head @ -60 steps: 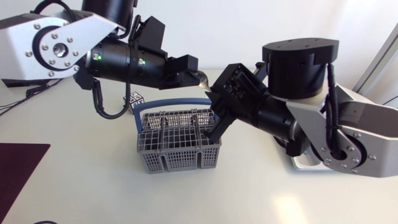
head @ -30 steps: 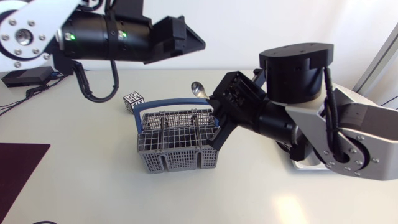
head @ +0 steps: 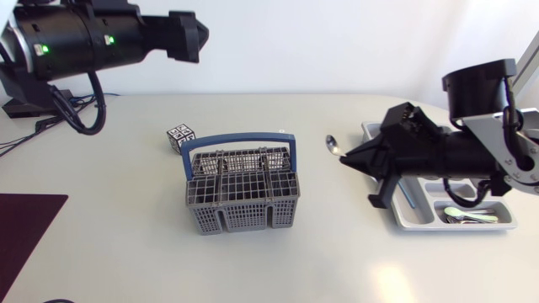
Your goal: Transfer all utensils from the basket to the drawer tray.
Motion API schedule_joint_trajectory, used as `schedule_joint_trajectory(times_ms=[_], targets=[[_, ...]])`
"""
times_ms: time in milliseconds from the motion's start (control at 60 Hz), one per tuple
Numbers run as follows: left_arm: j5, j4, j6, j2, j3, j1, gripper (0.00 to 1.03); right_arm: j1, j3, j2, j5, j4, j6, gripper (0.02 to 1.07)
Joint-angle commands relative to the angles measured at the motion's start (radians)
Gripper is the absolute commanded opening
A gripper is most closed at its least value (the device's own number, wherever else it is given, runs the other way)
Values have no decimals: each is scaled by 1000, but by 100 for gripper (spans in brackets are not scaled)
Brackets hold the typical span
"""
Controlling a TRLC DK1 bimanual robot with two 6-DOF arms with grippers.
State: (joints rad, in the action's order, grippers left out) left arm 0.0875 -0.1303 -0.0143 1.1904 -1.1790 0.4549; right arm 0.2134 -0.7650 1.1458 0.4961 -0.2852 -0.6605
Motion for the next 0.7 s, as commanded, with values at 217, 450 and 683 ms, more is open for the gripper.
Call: schedule_joint_trajectory(times_ms=[217, 450, 683], targets=[[38, -98, 188, 38, 182, -56, 99, -520, -172, 250, 156, -442, -740, 8], [29, -98, 191, 20, 302, -114, 99, -750, -310, 493, 22, -525, -1077, 8], [-45, -137, 182, 0, 335, -226, 99, -842, -350, 605, -74, -505, -1196, 8]])
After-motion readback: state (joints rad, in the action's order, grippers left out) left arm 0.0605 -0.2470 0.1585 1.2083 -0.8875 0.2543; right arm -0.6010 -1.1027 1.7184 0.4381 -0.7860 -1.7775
